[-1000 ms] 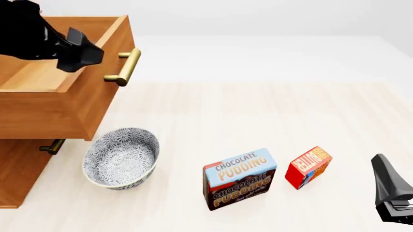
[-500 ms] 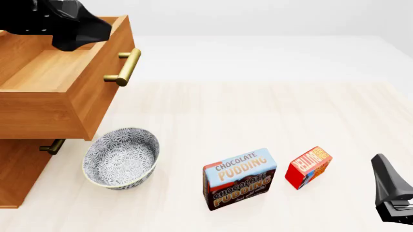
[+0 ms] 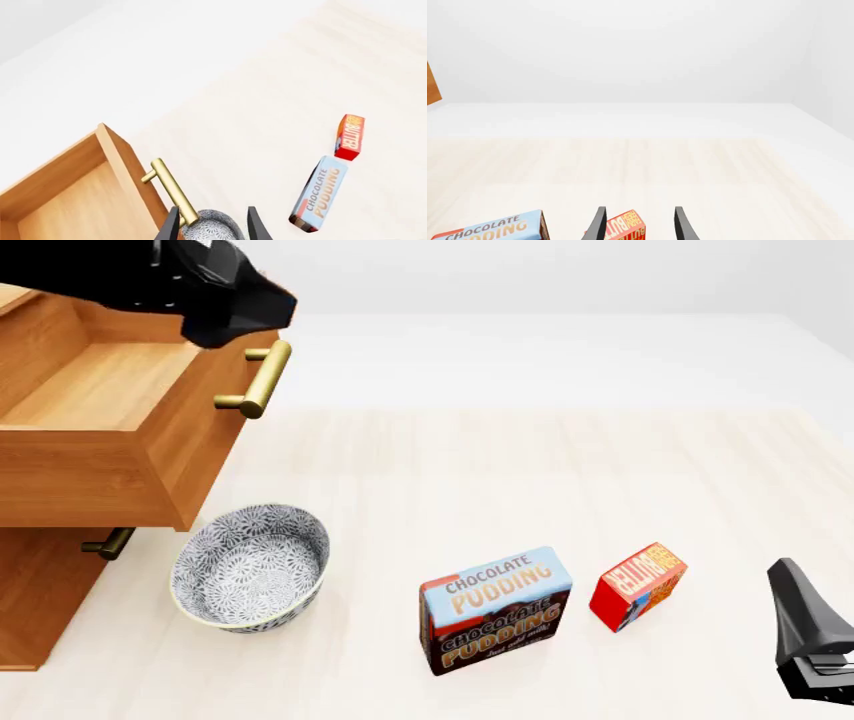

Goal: Put the butter at the back in the top drawer of the cabinet and close it.

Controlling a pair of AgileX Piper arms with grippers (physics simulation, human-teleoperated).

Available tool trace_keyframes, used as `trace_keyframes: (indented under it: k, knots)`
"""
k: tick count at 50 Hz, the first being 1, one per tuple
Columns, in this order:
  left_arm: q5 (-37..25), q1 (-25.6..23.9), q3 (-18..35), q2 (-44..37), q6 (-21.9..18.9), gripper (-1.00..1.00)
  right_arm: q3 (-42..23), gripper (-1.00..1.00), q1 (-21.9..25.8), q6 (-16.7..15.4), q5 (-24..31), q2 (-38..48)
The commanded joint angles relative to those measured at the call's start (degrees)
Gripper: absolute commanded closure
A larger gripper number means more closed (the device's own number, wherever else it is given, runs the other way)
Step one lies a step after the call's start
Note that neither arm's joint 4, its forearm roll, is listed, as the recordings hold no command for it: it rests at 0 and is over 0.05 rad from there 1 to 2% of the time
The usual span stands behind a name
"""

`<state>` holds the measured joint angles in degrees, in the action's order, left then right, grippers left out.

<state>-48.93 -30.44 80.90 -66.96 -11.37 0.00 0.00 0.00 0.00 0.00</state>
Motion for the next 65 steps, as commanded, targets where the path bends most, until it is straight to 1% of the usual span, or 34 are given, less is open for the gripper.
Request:
trace_keyframes:
  k: [1,5,8,12,19,36,58,65]
  knots:
    - [1.21,-2.19,0.83,-3.07,-0.17,-1.0,0.0,-1.0,0.0,0.0,0.0,0.0]
    - [2.24,-3.67,0.98,-4.55,0.72,-1.0,0.0,-1.0,0.0,0.0,0.0,0.0]
    - [2.76,-4.24,0.66,-5.29,0.66,-1.0,0.0,-1.0,0.0,0.0,0.0,0.0]
    - [3.39,-3.75,0.45,-5.96,-0.17,-1.0,0.0,-1.0,0.0,0.0,0.0,0.0]
    - [4.27,-5.05,1.19,-9.13,-0.17,-1.0,0.0,-1.0,0.0,0.0,0.0,0.0]
    - [5.59,-8.86,4.13,-16.39,0.69,-1.0,0.0,-1.0,0.0,0.0,0.0,0.0]
    - [6.49,-11.51,7.71,-23.75,0.65,-1.0,0.0,-1.0,0.0,0.0,0.0,0.0]
    - [7.18,-12.92,8.68,-26.33,1.69,-1.0,0.0,-1.0,0.0,0.0,0.0,0.0]
